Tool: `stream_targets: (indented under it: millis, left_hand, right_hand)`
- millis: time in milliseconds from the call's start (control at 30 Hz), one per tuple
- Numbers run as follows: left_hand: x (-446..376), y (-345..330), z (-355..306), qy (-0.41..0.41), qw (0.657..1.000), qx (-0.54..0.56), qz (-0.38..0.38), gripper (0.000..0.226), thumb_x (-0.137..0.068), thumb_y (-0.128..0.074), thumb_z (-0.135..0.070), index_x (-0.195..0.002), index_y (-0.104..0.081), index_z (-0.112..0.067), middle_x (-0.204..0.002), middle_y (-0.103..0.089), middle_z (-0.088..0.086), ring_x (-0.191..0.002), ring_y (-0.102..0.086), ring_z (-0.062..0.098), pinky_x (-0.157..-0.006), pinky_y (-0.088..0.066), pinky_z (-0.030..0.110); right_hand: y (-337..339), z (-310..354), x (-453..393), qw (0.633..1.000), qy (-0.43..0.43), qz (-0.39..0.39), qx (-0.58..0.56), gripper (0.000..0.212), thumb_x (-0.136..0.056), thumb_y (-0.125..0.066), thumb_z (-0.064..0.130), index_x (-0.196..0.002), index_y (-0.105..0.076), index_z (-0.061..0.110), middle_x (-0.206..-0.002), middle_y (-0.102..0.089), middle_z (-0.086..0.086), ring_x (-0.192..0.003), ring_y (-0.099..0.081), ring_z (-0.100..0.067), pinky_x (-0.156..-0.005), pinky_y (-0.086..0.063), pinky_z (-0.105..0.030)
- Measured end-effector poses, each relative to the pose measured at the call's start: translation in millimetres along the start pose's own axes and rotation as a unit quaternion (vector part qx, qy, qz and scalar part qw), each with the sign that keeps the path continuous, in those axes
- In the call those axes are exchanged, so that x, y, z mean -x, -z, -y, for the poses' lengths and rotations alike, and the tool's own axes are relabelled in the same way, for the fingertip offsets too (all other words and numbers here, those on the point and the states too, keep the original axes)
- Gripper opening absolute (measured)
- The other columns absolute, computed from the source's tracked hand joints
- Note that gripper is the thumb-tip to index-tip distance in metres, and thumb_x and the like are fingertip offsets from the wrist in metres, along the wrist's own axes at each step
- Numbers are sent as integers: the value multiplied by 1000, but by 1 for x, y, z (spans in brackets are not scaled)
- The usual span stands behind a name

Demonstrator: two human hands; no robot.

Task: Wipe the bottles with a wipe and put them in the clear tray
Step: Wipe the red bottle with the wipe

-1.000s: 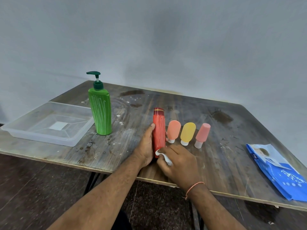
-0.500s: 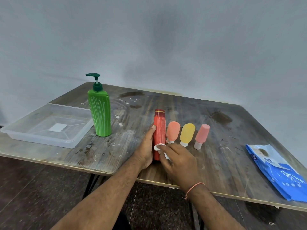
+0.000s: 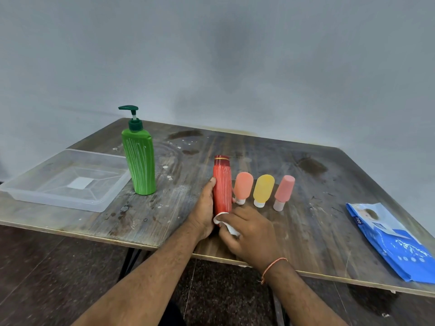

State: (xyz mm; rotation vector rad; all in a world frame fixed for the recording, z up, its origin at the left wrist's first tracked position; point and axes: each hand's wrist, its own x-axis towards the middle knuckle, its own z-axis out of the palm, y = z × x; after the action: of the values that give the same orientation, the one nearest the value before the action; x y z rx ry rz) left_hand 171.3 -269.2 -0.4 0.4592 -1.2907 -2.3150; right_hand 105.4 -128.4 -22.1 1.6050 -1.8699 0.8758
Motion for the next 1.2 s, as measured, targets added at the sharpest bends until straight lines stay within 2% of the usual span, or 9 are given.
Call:
stream_targets:
  millis: [100, 233, 433, 600, 700, 800, 967, 1100, 1200]
  left_hand:
    - [-2, -1, 0, 2, 1000, 20, -19, 65, -106, -36, -59, -120, -68, -4, -95, -72, 16, -81, -70, 24, -83, -57, 40]
    - [-1, -2, 1, 24, 999, 30, -20, 71, -105, -33, -62, -122, -68, -2, -95, -72, 16, -80, -69, 25, -82, -57, 40]
    - [-1, -2, -1, 10, 998, 48, -30, 69, -106, -31, -60, -110, -71, -4, -92, -71, 15, -73, -67, 22, -72, -54, 38]
    - [1, -3, -3, 4, 998, 53, -34, 70, -107, -29, -60, -107, -71, -5, -92, -72, 14, -74, -65, 23, -73, -54, 38]
    - [1, -2, -3, 2, 998, 47, -35, 71, -106, -28, -61, -105, -71, -4, -88, -71, 14, -70, -65, 22, -66, -53, 35]
    - [0, -2, -2, -3, 998, 52, -42, 70, -107, -28, -60, -112, -69, -3, -92, -71, 15, -72, -66, 22, -66, -54, 36]
    - [-2, 0, -2, 12, 997, 69, -38, 72, -106, -29, -61, -117, -67, -2, -94, -71, 15, -75, -67, 24, -71, -56, 38]
    - [-2, -1, -3, 14, 996, 76, -40, 73, -106, -29, -61, -118, -67, -1, -94, -71, 16, -75, -68, 24, -66, -58, 37]
    - [-3, 1, -2, 10, 996, 81, -47, 74, -106, -30, -62, -127, -65, -1, -97, -72, 17, -78, -69, 26, -71, -60, 39]
  right_hand:
    - [-2, -1, 1, 1000, -15, -14, 11, 12, -90, -74, 25, -100, -81, 28, -94, -72, 10, -87, -66, -16, -74, -55, -32]
    - [-3, -2, -1, 1000, -17, -11, 11, 18, -96, -73, 25, -112, -80, 29, -103, -75, 8, -100, -70, -17, -82, -57, -30]
    - [-3, -3, 2, 1000, -16, 5, -2, 13, -90, -74, 26, -100, -80, 29, -94, -73, 11, -86, -66, -15, -72, -56, -34]
    - [-3, -3, 1, 1000, -20, -1, -1, 16, -95, -71, 26, -109, -80, 28, -98, -74, 8, -94, -71, -18, -74, -59, -35]
    - [0, -2, 2, 1000, -12, 4, -15, 14, -91, -74, 27, -104, -80, 29, -94, -73, 10, -89, -69, -17, -72, -57, -34]
    - [-3, -3, 2, 999, -32, -13, 6, 11, -89, -73, 24, -97, -80, 26, -93, -74, 10, -86, -67, -15, -72, -57, -35]
    - [-2, -5, 1, 999, -45, -10, -27, 18, -95, -72, 25, -110, -82, 27, -105, -77, 10, -97, -71, -15, -81, -59, -34]
    - [-1, -5, 3, 999, -42, -5, -28, 13, -89, -74, 25, -100, -81, 26, -95, -75, 11, -88, -68, -14, -75, -57, -35]
    - [-1, -4, 1, 998, -59, -24, 2, 12, -89, -73, 24, -98, -81, 24, -98, -77, 11, -91, -67, -11, -79, -57, -30]
